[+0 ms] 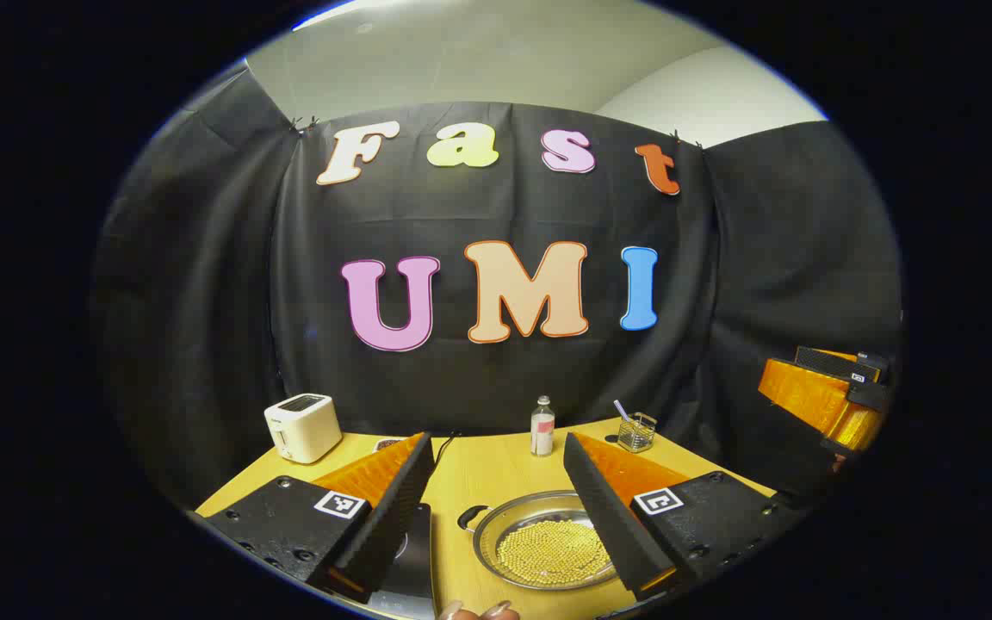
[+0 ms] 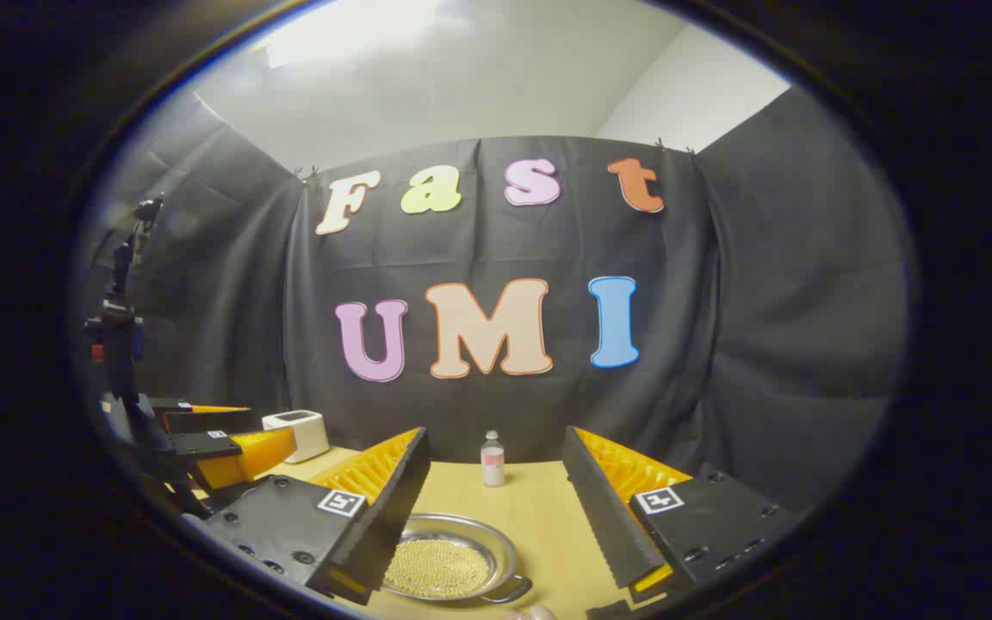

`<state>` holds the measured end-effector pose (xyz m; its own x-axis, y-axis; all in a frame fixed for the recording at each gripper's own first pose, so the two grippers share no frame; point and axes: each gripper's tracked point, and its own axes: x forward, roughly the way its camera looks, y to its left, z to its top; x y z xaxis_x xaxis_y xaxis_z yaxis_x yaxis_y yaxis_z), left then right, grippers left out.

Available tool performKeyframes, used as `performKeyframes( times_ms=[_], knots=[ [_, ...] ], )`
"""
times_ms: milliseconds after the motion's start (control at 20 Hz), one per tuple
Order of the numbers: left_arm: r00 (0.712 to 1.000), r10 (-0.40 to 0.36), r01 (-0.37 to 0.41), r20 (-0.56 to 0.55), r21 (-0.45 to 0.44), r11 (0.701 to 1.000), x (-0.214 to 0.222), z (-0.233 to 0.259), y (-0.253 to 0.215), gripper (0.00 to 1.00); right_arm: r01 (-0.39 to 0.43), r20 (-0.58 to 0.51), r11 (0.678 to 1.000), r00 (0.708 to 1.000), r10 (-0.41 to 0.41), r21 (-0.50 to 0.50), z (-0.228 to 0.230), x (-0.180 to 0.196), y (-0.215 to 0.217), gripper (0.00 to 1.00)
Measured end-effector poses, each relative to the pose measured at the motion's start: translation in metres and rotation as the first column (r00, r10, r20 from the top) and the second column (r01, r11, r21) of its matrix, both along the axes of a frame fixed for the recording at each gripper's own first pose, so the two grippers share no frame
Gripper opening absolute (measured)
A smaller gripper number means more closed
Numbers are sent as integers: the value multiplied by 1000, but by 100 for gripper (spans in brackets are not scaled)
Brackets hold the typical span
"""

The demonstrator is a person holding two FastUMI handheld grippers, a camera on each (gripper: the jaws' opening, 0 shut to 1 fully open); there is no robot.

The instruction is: First push the handle of the pot to place it horizontally, then grasp the pot with both hands and set it on the induction cooktop.

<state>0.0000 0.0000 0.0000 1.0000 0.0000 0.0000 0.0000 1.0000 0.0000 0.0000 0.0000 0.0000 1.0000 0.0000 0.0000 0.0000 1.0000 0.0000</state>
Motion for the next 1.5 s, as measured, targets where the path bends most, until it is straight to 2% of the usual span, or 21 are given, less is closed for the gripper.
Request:
performKeyframes(
  times_ms=[100,150,250,350,400,450,600,700,750,800,900,1150,1200,1300,1450,1500],
  knots=[
    [1000,-5,5,-1,-3,1000,2,-1,-2,98,15,-17,1000,1000,-15,21,-4,2,-8,97],
    [1000,-9,9,2,-1,1000,2,0,-3,98,25,-23,999,999,-25,26,-4,3,-11,94],
    [1000,-22,22,11,5,1000,4,3,-4,100,45,-21,999,999,-44,30,-5,4,-15,94],
    [999,-32,32,12,5,999,6,2,-3,98,64,-33,998,997,-64,19,-10,4,-16,94],
    [999,-42,42,9,3,999,6,2,-4,98,72,-37,997,997,-72,4,-12,4,-17,97],
    [999,-53,53,5,1,999,7,0,-6,97,78,-33,997,996,-79,-9,-12,4,-17,94],
    [998,-57,57,2,4,998,6,2,-6,100,79,-18,997,997,-79,-15,-8,3,-15,94],
    [998,-55,55,0,5,998,7,2,-9,100,71,-7,997,997,-71,-7,-3,4,-15,94],
    [999,-47,47,2,6,999,7,2,-9,100,60,-1,998,998,-60,-5,-2,6,-14,98],
    [999,-39,39,0,6,999,8,2,-10,100,44,-4,999,999,-44,-7,-2,7,-13,94],
    [1000,-24,24,1,5,1000,10,3,-13,98,4,-21,1000,1000,-5,-16,-8,10,-11,94],
    [999,48,-48,-5,-6,999,14,1,-16,100,-90,-51,996,995,90,11,-16,15,-16,94],
    [998,68,-68,-6,2,998,15,0,-15,98,-105,-59,994,993,105,16,-19,16,-18,94],
    [996,88,-87,-11,9,996,16,-1,-18,100,-114,-69,993,991,116,24,-21,16,-28,94],
    [995,100,-100,-12,6,995,16,-3,-21,98,-110,-75,993,991,112,34,-26,24,-40,93],
    [996,92,-92,-9,4,996,18,-2,-24,100,-109,-79,993,991,112,41,-27,25,-40,92]
  ],
)
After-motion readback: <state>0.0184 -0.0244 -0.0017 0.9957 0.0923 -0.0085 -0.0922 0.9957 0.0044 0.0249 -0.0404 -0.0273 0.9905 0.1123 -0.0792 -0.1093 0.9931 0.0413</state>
